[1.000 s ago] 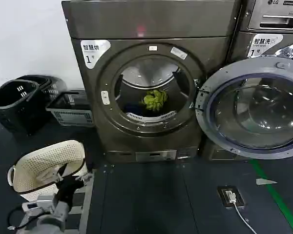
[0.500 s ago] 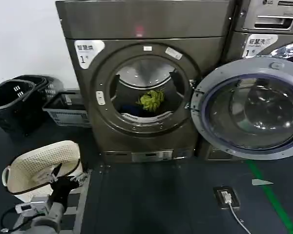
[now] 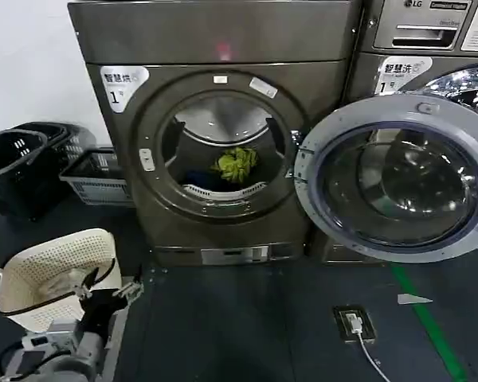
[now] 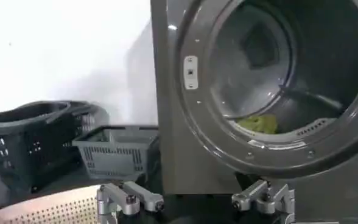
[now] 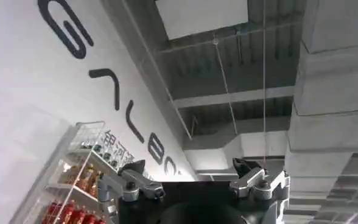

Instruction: Grasp the clothes from the dryer.

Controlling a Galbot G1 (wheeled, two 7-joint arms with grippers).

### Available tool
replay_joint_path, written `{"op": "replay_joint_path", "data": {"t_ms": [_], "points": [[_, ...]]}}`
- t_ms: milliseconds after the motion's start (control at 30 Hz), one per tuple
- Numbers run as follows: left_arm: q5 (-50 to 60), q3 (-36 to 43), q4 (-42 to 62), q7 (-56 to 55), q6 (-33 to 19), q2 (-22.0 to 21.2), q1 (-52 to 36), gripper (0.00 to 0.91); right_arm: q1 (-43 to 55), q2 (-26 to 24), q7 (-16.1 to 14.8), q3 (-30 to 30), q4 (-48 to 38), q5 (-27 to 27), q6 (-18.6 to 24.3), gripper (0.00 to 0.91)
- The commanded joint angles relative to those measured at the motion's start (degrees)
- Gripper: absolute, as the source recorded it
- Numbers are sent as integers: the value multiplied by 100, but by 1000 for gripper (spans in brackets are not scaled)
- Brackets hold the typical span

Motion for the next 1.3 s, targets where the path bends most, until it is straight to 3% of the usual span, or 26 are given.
{"op": "replay_joint_path", "data": {"t_ms": [33,800,1300], "points": [[4,0,11,3,-1,4,8,907,4,2,1,-2,5,2,-2,907],[21,24,35,51,2,-33,5,907,55,-1,-28,-83,10,-1,6,907],[-9,30,6,84,-10,-15,-16,907,43,17,-138,-157,73,82,229,907]]}}
